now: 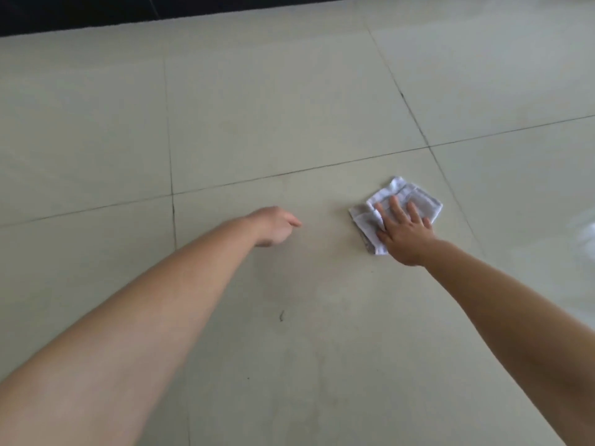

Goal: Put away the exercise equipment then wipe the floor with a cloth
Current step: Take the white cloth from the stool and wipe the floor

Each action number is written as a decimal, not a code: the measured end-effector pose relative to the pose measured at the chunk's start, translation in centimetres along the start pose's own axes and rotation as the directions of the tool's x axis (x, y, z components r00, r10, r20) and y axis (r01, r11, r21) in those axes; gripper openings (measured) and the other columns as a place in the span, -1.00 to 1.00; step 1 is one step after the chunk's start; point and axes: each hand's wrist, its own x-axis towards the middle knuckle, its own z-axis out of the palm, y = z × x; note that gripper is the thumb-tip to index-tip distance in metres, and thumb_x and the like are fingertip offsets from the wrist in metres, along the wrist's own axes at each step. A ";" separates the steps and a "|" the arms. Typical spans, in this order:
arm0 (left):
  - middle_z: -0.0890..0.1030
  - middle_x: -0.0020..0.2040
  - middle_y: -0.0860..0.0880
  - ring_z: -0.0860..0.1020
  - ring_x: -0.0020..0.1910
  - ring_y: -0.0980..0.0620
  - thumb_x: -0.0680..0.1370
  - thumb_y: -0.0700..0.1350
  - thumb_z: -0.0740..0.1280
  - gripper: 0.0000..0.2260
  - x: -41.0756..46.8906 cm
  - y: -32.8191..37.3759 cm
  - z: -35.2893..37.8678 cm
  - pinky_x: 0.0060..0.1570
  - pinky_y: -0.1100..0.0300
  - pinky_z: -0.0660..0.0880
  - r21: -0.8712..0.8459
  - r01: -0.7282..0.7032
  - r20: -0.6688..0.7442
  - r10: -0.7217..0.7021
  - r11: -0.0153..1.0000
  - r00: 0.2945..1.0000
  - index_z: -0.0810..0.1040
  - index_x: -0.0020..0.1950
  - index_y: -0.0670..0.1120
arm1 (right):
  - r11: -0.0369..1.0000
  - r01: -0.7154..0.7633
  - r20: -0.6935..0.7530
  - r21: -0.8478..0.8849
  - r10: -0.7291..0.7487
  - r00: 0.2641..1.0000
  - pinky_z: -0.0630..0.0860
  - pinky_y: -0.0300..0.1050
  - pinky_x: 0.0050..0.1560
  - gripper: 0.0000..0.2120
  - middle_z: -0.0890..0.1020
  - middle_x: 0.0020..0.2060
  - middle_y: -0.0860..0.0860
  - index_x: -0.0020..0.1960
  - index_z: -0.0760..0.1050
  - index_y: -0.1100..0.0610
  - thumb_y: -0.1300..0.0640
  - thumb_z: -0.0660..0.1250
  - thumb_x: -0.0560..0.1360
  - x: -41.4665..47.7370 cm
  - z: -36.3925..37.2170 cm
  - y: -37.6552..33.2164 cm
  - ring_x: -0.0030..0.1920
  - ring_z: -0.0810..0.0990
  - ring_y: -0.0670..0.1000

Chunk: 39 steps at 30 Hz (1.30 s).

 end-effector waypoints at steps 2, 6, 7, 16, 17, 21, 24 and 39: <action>0.47 0.43 -0.07 0.42 0.41 -0.07 0.61 -0.21 0.13 -0.62 -1.5 -3.8 -1.3 0.36 0.16 0.34 0.063 0.006 -0.155 0.004 0.998 0.988 0.50 0.39 -0.02 | 0.997 -0.071 -0.040 0.022 0.071 0.997 -0.04 0.31 0.53 -0.38 -0.30 0.61 0.01 0.60 -0.33 -0.13 -0.25 -0.17 0.65 -0.5 0.1 -2.1 0.60 -0.21 0.25; 0.55 0.28 -0.13 0.48 0.27 -0.19 0.58 -0.18 0.17 -0.68 -7.1 -14.5 -0.5 0.18 -0.02 0.47 0.054 0.179 -0.506 -0.128 0.982 0.853 0.56 0.27 -0.03 | 0.991 0.120 -0.087 -0.064 -0.126 0.988 0.01 0.48 0.45 -0.36 -0.18 0.62 0.18 0.62 -0.25 -0.01 -0.18 -0.10 0.64 -3.9 4.5 -12.3 0.57 -0.11 0.40; 0.56 0.24 -0.16 0.48 0.25 -0.21 0.58 -0.18 0.17 -0.70 -8.7 -17.0 0.1 0.15 -0.04 0.48 0.019 0.245 -0.557 -0.193 0.969 0.808 0.56 0.26 -0.06 | 0.971 0.217 -0.117 -0.102 -0.228 0.967 0.13 0.56 0.37 -0.32 -0.01 0.60 0.26 0.61 -0.13 0.03 -0.18 -0.03 0.58 -5.2 6.0 -15.5 0.54 0.04 0.47; 0.48 0.27 -0.14 0.53 0.15 -0.25 0.53 -0.26 0.22 -0.66 -17.0 -26.3 3.4 0.06 -0.07 0.48 -0.053 0.495 -0.599 -0.424 0.867 0.679 0.55 0.28 -0.09 | 0.715 0.656 -0.099 -0.243 -0.690 0.717 -0.17 0.44 0.47 -0.39 -0.01 0.63 0.12 0.63 -0.01 -0.06 -0.21 -0.01 0.65 -7.9 8.7 -32.6 0.58 -0.14 0.35; 0.46 0.30 -0.12 0.55 0.14 -0.24 0.53 -0.25 0.21 -0.64 -17.1 -26.5 3.3 0.05 -0.06 0.49 -0.065 0.489 -0.606 -0.423 0.870 0.673 0.54 0.31 -0.08 | 0.745 0.624 -0.100 -0.236 -0.658 0.747 0.01 0.48 0.45 -0.40 0.16 0.60 0.14 0.61 0.14 -0.03 -0.22 -0.03 0.62 -6.6 8.1 -32.1 0.56 0.06 0.38; 0.40 0.46 0.03 0.50 0.30 -0.13 0.56 -0.22 0.17 -0.59 -17.0 -27.2 3.8 0.20 -0.01 0.47 -0.086 0.513 -0.533 -0.474 0.854 0.700 0.47 0.40 -0.01 | 0.905 0.394 -0.107 -0.163 -0.413 0.904 0.07 0.51 0.42 -0.28 0.14 0.61 0.13 0.60 0.19 -0.07 -0.34 -0.27 0.58 -0.3 4.0 -26.3 0.56 0.08 0.38; 0.23 0.56 0.10 0.47 0.35 -0.14 0.60 -0.15 0.14 -0.54 -16.8 -27.1 3.9 0.23 0.01 0.45 -0.011 0.569 -0.429 -0.518 0.822 0.740 0.31 0.51 0.04 | 0.996 0.038 -0.144 0.078 -0.027 0.989 -0.20 0.28 0.55 -0.29 -0.22 0.62 0.02 0.63 -0.18 -0.16 -0.42 -0.20 0.57 2.7 -0.1 -22.3 0.60 -0.24 0.24; 0.03 0.61 0.11 0.40 0.41 -0.10 0.59 -0.19 0.11 -0.46 -17.2 -28.8 3.3 0.28 0.02 0.40 0.090 0.509 -0.304 -0.463 0.856 0.833 0.13 0.58 0.02 | 0.902 0.426 -0.133 -0.067 -0.431 0.892 -0.31 0.33 0.52 -0.41 -0.32 0.60 0.04 0.62 -0.29 -0.11 -0.23 -0.19 0.67 0.4 1.9 -42.4 0.57 -0.37 0.23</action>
